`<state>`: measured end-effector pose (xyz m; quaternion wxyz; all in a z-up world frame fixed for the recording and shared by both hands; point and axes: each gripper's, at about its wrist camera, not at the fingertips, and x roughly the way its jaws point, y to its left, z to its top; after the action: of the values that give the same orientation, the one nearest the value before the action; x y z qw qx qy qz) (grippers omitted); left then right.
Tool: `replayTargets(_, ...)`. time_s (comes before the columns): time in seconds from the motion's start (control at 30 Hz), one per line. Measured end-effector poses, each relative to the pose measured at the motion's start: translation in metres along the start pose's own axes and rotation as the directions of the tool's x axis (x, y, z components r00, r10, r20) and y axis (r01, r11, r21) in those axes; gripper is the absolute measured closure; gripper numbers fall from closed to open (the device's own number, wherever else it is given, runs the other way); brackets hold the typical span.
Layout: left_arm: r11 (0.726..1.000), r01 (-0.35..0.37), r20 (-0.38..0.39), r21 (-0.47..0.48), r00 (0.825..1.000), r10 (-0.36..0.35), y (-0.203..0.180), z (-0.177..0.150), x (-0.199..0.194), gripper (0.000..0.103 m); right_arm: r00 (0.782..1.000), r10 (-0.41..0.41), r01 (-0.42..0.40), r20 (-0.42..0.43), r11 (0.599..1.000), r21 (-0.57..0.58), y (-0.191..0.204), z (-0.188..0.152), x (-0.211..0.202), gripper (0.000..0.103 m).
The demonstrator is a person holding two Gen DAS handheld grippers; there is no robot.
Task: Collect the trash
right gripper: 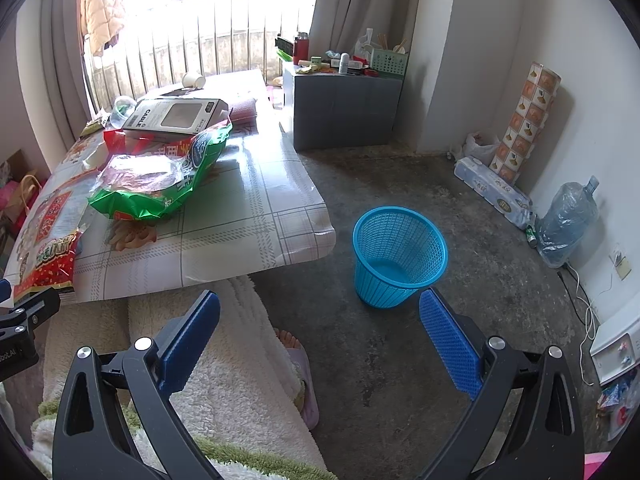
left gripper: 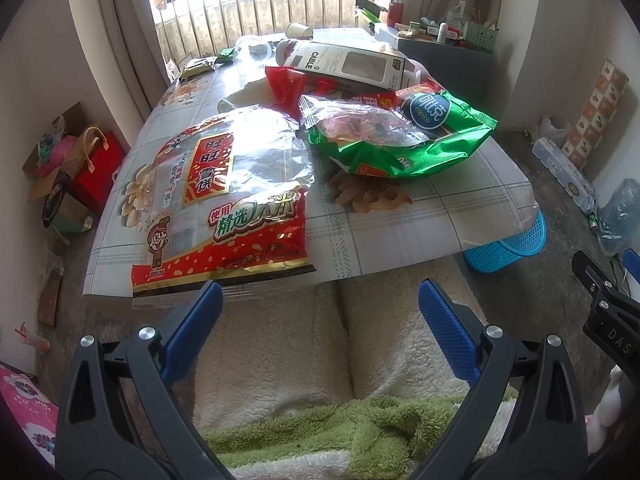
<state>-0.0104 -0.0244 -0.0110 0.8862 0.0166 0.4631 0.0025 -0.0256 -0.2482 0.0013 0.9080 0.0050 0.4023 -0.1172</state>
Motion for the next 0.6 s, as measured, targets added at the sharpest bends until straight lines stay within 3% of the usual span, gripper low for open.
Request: replayTargets(0.6, 1.000, 0.002, -0.009, -0.006, 1.000, -0.002, 0.0016, -0.0012, -0.0013, 0.009, 1.000, 0.006, -0.006, -0.005, 1.000, 0.003, 0.0035, -0.0009, 0.0011, 0.006)
